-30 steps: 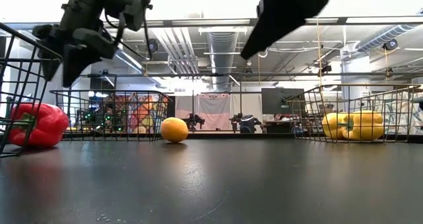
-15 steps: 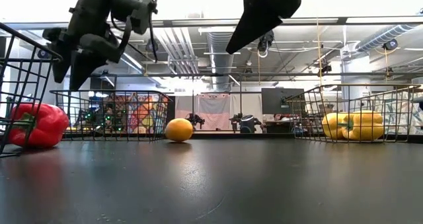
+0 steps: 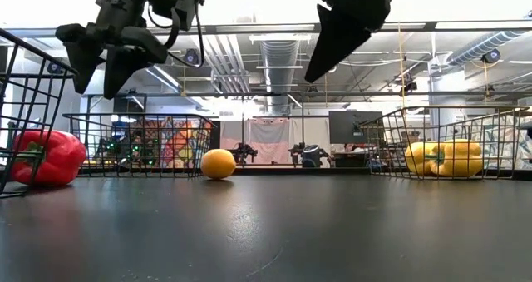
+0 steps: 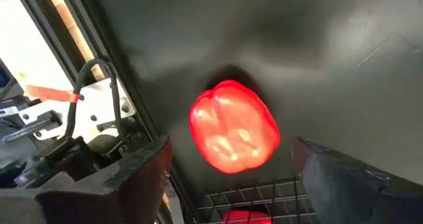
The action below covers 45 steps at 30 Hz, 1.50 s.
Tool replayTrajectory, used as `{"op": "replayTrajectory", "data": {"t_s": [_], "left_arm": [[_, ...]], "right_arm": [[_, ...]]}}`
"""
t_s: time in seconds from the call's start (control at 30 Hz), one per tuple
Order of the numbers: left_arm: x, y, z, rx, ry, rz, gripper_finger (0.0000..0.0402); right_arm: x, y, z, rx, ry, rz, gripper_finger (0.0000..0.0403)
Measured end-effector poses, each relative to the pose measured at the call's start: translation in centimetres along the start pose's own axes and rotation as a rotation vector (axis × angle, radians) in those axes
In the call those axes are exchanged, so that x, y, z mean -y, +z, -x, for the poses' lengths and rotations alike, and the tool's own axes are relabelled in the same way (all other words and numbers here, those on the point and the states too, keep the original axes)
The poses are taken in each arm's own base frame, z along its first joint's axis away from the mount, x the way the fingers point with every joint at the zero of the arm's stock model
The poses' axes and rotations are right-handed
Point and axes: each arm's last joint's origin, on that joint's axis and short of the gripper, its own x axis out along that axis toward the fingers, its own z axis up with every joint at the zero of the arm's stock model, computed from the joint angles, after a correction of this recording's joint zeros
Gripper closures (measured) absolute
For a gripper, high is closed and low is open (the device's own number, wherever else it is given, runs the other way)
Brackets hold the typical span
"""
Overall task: Sort produce into baskets
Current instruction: Put the top red bell pepper into the bottom black wire basket
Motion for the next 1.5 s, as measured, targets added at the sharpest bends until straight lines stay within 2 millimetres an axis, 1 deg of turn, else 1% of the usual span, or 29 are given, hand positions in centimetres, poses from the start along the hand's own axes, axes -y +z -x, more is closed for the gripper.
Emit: {"op": "replayTrajectory", "data": {"t_s": [0.23,0.43,0.57,0.67,0.9,1.17,1.27,1.5], "left_arm": [[-0.1,0.5,0.1,-0.051,-0.046,0.109,0.0106],[-0.2,0.4,0.0,-0.1,-0.05,0.156,0.0101],[-0.2,0.3,-0.2,-0.139,-0.059,0.222,0.01],[-0.3,0.2,-0.9,-0.188,-0.047,0.237,0.01],[-0.9,-0.2,-3.6,-0.257,0.033,0.211,0.01],[-1.0,0.2,-5.9,-0.259,0.02,0.225,0.01],[-0.8,0.4,-6.5,-0.239,-0.016,0.229,0.0099],[-0.9,0.1,-7.2,-0.28,-0.02,0.227,0.0099]], "right_arm": [[-0.2,-0.3,0.0,-0.01,0.0,-0.012,0.0009],[-0.2,-0.3,0.0,-0.007,0.001,-0.014,0.0009],[-0.2,-0.5,-0.1,-0.011,-0.001,-0.011,0.0009],[-0.2,-0.6,-0.2,-0.016,-0.003,-0.008,0.0009],[-0.2,-0.8,-0.3,-0.02,-0.005,-0.013,0.0009],[-0.3,-0.7,-0.3,-0.015,-0.005,-0.017,0.0009],[-0.3,-0.7,-0.3,-0.015,-0.005,-0.017,0.0009],[-0.3,-0.7,-0.4,-0.016,-0.005,-0.015,0.0009]]}}
